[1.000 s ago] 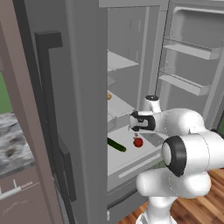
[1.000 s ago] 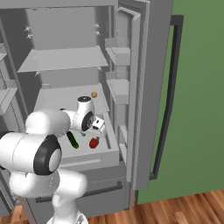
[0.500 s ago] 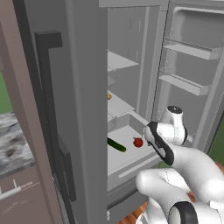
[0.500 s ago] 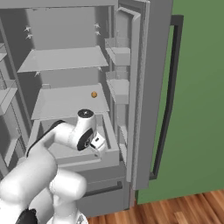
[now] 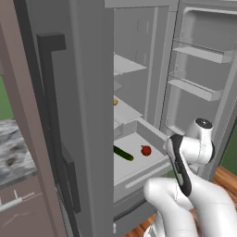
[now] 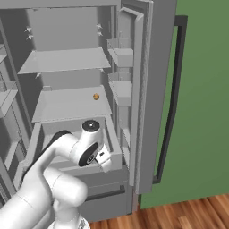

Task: Place the bell pepper and cucumber inside the fridge drawer. Close the drawer after placing the vegetables.

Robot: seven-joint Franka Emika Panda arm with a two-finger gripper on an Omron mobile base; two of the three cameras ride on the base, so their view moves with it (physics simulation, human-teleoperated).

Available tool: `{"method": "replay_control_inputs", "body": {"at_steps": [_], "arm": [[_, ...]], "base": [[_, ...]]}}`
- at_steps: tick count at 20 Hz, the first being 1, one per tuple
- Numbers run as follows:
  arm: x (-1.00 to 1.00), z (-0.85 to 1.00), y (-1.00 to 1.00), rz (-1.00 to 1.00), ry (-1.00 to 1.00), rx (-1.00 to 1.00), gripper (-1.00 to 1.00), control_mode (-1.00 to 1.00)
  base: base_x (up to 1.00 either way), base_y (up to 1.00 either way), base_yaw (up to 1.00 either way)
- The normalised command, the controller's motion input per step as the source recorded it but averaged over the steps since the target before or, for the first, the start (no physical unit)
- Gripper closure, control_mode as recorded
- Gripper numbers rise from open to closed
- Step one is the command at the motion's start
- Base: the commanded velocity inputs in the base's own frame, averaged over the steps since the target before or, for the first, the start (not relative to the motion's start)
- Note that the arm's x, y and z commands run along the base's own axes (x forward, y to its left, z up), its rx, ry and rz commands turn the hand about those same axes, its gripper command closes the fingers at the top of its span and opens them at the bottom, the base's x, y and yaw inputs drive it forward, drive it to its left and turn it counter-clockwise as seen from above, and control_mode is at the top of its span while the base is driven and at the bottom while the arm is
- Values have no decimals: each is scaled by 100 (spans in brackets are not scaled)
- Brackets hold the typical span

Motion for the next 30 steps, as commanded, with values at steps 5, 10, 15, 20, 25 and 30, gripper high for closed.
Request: {"method": "replay_control_inputs", "body": {"at_steps": [5, 10, 15, 20, 25, 30], "arm": [[41, -62, 0, -1, 0, 5, -100, -100], [32, -53, 0, 0, 0, 11, -100, -100], [32, -60, 0, 0, 0, 13, -100, -100], [44, -43, 5, 0, 0, 13, -100, -100], [61, -26, 26, 0, -1, 12, -100, -100], [95, -3, 89, -7, -9, 5, -100, -100]], "base": [[0, 0, 0], [0, 0, 0], [0, 0, 0], [0, 0, 0], [0, 0, 0], [0, 0, 0]]}}
